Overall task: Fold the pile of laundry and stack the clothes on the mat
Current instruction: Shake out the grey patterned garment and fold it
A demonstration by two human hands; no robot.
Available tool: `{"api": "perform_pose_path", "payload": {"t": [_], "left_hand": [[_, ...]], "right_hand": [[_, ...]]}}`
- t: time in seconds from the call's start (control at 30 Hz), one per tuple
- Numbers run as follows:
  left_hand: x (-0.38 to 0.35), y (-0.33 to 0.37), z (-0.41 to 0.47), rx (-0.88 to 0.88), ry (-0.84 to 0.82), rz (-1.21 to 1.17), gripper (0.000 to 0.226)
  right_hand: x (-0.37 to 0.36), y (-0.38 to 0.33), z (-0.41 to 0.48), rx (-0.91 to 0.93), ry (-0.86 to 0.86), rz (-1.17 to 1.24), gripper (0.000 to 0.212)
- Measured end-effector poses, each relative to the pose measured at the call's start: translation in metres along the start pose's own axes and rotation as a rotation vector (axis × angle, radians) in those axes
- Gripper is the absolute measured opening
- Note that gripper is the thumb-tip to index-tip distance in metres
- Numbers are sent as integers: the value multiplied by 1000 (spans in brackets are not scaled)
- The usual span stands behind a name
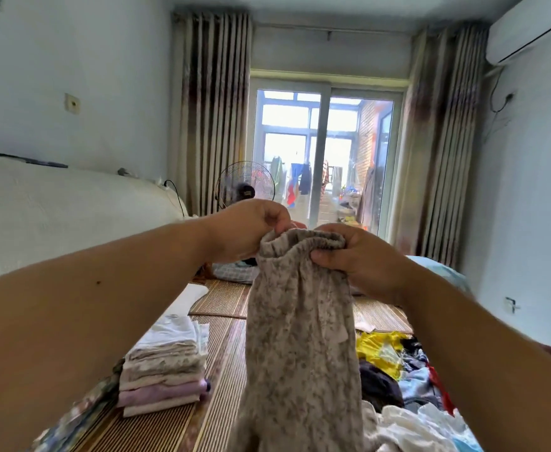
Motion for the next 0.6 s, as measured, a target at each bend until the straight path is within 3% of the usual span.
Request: {"api": "perform_pose_path", "payload": {"t": [0.07,0.17,0.23,0.3,0.33,0.4,0.47,0.53,0.6], "left_hand": [[-4,-1,3,-1,12,-11,35],[-7,-3,7,41,49,42,18],[-7,-9,4,126,41,-270,20],[-4,-18,1,225,-32,-574,42],[-3,-23,0,241,-100,-555,45],[-8,-36,0,253,-180,-308,26],[-12,-49,7,257,-69,-104,16],[-12,-64,16,312,112,-25,13],[-12,-81,22,440,145,83,16]], "right_hand": [[-7,6,3,-19,-76,141,20],[-10,11,8,-2,-84,123,16],[-5,14,12,-12,27,103,14],[1,18,16,-29,143,108,21],[3,19,17,-41,190,112,25],[7,25,18,-68,232,120,35],[10,32,20,-129,245,12,41],[12,39,21,-234,240,-153,30],[10,55,24,-388,198,-277,18]]}}
Point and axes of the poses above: each hand's wrist, its own z-axis towards the middle knuckle, its own x-axis out of the back of the hand, y = z × x, the point moved 2 cm from there along z, towards the middle knuckle, and after that the axes turned 8 degrees about -z, right-handed, at the moved point
